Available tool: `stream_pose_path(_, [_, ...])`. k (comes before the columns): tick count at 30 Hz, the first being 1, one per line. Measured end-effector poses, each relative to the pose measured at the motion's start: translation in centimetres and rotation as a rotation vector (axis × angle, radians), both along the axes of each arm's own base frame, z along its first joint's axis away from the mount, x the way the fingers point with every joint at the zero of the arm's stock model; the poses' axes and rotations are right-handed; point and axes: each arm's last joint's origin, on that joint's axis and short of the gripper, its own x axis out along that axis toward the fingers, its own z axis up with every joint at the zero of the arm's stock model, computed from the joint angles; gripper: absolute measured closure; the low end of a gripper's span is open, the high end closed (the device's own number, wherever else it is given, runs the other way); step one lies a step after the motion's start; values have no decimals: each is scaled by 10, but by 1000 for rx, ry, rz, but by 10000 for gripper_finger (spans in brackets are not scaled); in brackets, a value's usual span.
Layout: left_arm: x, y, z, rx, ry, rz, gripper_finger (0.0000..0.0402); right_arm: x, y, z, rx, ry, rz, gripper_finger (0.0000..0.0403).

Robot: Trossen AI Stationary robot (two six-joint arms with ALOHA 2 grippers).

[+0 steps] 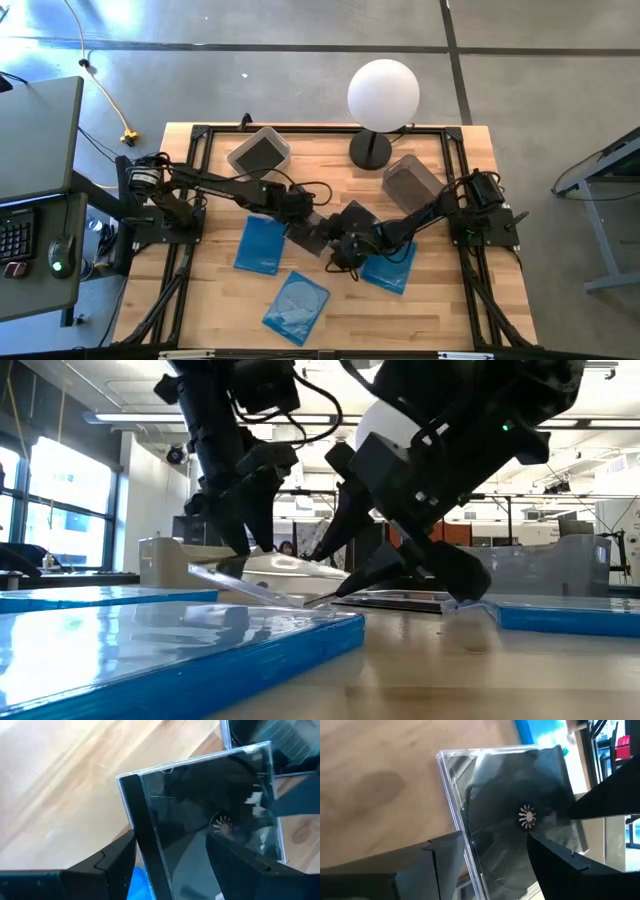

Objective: Pick & place jewel cases by type
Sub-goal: Put the left black CD case into the white bin

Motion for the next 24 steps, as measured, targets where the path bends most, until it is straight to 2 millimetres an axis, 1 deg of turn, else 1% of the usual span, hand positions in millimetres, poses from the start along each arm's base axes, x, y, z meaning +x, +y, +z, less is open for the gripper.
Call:
stream_pose_path(4, [3,1,8,51,-4,0,172,1,-8,0,-14,7,-10,195])
stream_pose_path(6, [3,1,10,61,-5,4,172,1,-10,0,-4,10,-18,195])
stream_pose_path(10, [3,1,10,53,-7,1,172,-1,-10,-2,17,30,-42,195])
stream_pose_path(15, [4,0,10,32,-17,18,172,-3,-5,-2,38,42,-58,195])
stream_pose_path(18, [4,-1,10,-7,-17,39,172,-2,-2,-1,30,34,-23,195])
stream_pose_path(24, [1,-6,8,-59,8,55,172,3,-2,2,109,14,135,195])
